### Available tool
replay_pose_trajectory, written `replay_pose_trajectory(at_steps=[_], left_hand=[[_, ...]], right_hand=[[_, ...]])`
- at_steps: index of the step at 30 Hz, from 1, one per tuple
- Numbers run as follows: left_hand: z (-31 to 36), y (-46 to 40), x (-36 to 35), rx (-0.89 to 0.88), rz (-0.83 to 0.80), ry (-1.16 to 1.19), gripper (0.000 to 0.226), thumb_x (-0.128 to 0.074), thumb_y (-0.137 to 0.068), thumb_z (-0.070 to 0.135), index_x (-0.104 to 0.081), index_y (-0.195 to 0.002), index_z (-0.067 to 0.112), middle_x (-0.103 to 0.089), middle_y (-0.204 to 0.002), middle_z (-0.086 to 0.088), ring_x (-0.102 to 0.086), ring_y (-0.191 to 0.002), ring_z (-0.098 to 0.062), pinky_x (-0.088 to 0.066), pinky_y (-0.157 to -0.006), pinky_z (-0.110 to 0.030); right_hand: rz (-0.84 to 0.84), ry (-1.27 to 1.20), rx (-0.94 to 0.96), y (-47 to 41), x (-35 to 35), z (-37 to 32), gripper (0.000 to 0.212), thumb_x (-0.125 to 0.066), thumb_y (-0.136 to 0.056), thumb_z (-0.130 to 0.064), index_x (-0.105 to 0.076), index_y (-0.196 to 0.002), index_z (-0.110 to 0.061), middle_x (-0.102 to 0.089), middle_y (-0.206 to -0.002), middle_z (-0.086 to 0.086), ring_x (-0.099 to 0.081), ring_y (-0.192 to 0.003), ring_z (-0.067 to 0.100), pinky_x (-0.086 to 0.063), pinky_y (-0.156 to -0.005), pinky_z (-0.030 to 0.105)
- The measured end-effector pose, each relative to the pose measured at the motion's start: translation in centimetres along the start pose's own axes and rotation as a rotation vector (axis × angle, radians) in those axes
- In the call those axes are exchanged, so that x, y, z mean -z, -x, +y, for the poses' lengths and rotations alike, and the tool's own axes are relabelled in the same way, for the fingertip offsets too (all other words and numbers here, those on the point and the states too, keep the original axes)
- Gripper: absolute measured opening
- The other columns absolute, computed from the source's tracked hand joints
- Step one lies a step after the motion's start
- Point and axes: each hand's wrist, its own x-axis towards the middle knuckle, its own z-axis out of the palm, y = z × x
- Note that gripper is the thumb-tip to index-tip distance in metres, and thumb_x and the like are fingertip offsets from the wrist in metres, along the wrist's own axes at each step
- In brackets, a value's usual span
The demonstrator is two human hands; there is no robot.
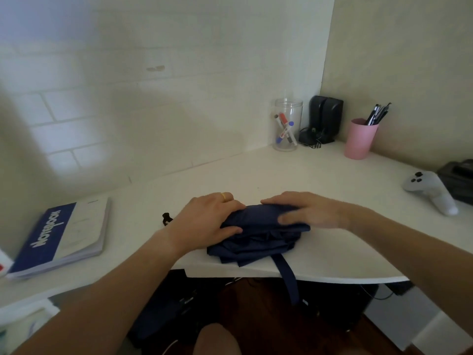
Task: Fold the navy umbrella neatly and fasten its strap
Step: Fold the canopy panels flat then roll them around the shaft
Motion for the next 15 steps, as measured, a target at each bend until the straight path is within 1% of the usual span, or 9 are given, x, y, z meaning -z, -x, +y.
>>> replay_pose_trajectory(at_steps=[1,2,4,6,8,10,12,13,15], left_hand=[[0.1,0.3,-0.3,-0.01,0.056,-0.013,0.047,-0.064,-0.091,0.053,-0.059,-0.131,0.028,-0.064,-0.113,0.006,-0.061,-0.099,-0.017,-0.055,-0.076,-0.037],[0.3,0.4,-0.7,-0.019,0.095,-0.022,0.046,-0.067,-0.089,0.052,-0.061,-0.126,0.027,-0.064,-0.11,0.006,-0.061,-0.097,-0.017,-0.055,-0.073,-0.036],[0.5,0.5,-1.1,-0.01,0.143,-0.023,0.043,-0.073,-0.084,0.05,-0.062,-0.118,0.026,-0.063,-0.106,0.005,-0.061,-0.094,-0.018,-0.054,-0.071,-0.034],[0.5,0.2,-0.9,0.03,0.135,0.03,0.043,-0.078,-0.079,0.049,-0.062,-0.112,0.028,-0.06,-0.106,0.005,-0.059,-0.095,-0.019,-0.051,-0.075,-0.034],[0.1,-0.4,-0.4,0.073,0.088,0.141,0.045,-0.08,-0.075,0.052,-0.06,-0.111,0.034,-0.057,-0.113,0.007,-0.055,-0.103,-0.015,-0.047,-0.084,-0.032],[-0.3,-0.9,0.4,0.139,-0.014,0.327,0.049,-0.076,-0.078,0.058,-0.055,-0.12,0.04,-0.057,-0.127,0.009,-0.052,-0.116,-0.012,-0.046,-0.096,-0.032],[-0.6,-1.1,0.9,0.212,-0.132,0.465,0.059,-0.07,-0.086,0.058,-0.049,-0.139,0.04,-0.062,-0.136,0.01,-0.057,-0.122,-0.01,-0.048,-0.102,-0.031],[-0.4,-1.1,0.9,0.191,-0.16,0.446,0.06,-0.069,-0.089,0.055,-0.051,-0.143,0.037,-0.066,-0.134,0.01,-0.061,-0.119,-0.009,-0.049,-0.101,-0.029],[0.1,-0.7,0.4,0.086,-0.098,0.305,0.05,-0.067,-0.092,0.051,-0.061,-0.138,0.032,-0.073,-0.122,0.01,-0.066,-0.105,-0.009,-0.052,-0.092,-0.028]], right_hand=[[-0.006,-0.062,-0.013,-0.2,0.7,0.0,0.065,-0.06,-0.08,-0.054,-0.05,-0.143,-0.039,-0.055,-0.14,-0.011,-0.05,-0.129,0.011,-0.036,-0.115,0.039],[-0.007,-0.035,-0.006,-0.2,1.2,-0.2,0.059,-0.064,-0.083,-0.051,-0.054,-0.14,-0.038,-0.059,-0.137,-0.011,-0.055,-0.124,0.01,-0.042,-0.111,0.04],[0.014,0.084,0.047,-0.2,1.6,-0.4,0.043,-0.07,-0.086,-0.038,-0.063,-0.129,-0.034,-0.069,-0.122,-0.012,-0.064,-0.107,0.007,-0.052,-0.099,0.035],[0.084,0.153,0.09,-0.2,1.4,-0.7,0.034,-0.074,-0.084,-0.032,-0.068,-0.117,-0.03,-0.072,-0.107,-0.012,-0.066,-0.094,0.006,-0.053,-0.086,0.028],[0.167,0.251,0.144,0.1,0.8,-0.9,0.031,-0.075,-0.082,-0.031,-0.068,-0.113,-0.029,-0.071,-0.101,-0.011,-0.064,-0.088,0.009,-0.05,-0.078,0.026],[0.254,0.363,0.214,0.6,0.1,-0.7,0.031,-0.075,-0.082,-0.032,-0.064,-0.11,-0.029,-0.066,-0.1,-0.01,-0.059,-0.086,0.011,-0.046,-0.076,0.029],[0.33,0.454,0.271,1.3,-0.8,-0.4,0.031,-0.072,-0.083,-0.034,-0.059,-0.11,-0.028,-0.06,-0.1,-0.007,-0.054,-0.088,0.014,-0.046,-0.077,0.032],[0.366,0.498,0.307,1.6,-1.2,-0.3,0.031,-0.071,-0.083,-0.033,-0.058,-0.11,-0.028,-0.058,-0.101,-0.006,-0.053,-0.088,0.016,-0.047,-0.077,0.034],[0.399,0.571,0.357,2.0,-1.8,-0.3,0.034,-0.071,-0.081,-0.031,-0.055,-0.11,-0.027,-0.056,-0.103,-0.003,-0.053,-0.089,0.02,-0.047,-0.076,0.036]])
